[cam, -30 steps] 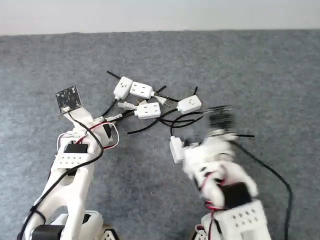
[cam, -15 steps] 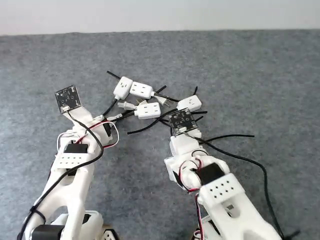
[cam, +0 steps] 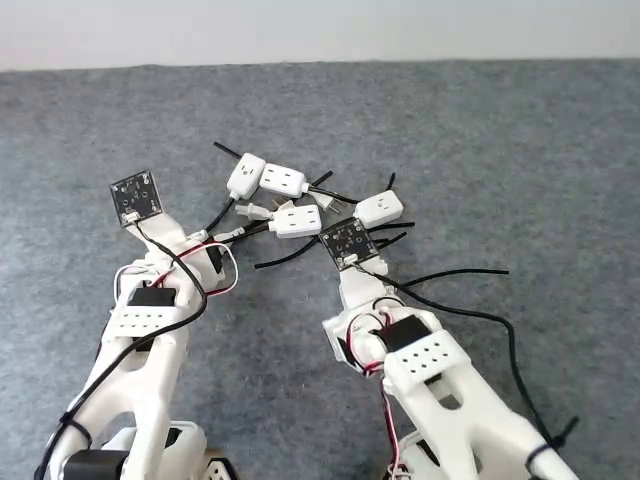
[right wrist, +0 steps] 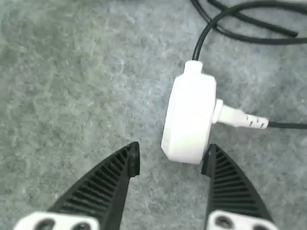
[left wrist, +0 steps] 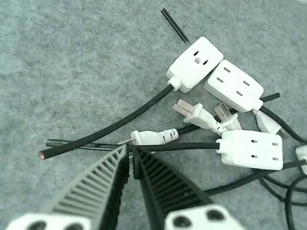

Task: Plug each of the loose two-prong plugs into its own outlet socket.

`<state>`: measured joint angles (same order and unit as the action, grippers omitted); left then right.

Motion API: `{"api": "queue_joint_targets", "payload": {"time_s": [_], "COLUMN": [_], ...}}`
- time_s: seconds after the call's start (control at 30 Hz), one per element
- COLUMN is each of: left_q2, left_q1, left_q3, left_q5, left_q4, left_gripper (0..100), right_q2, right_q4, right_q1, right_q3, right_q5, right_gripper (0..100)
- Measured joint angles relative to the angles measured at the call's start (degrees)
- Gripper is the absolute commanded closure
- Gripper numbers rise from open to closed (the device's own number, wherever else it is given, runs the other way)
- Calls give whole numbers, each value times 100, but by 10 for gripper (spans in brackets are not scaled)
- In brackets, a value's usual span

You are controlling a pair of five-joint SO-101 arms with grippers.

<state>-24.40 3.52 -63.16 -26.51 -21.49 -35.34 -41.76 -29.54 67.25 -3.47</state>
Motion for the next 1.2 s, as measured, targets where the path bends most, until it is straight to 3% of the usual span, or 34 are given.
{"api": "queue_joint_targets", "payload": {"time_s": [0.47,0.7,0.83,1.0,1.2], "left_q2": [0,0,0,0,0], "left_q1": [0,0,0,0,0], "left_q3": [0,0,0,0,0], "left_q5": [0,0,0,0,0], "left_q4": [0,0,0,0,18], "left_gripper": [985,985,985,985,985], "right_q2": [1055,1231,1231,853,-510], "right_q4": [211,229,229,220,-290], "right_q1": [158,211,281,1363,3218], "right_q3": [-563,-668,-668,-659,-659], "right_q5": [193,343,475,422,299], "right_gripper": [788,992,991,990,990]}}
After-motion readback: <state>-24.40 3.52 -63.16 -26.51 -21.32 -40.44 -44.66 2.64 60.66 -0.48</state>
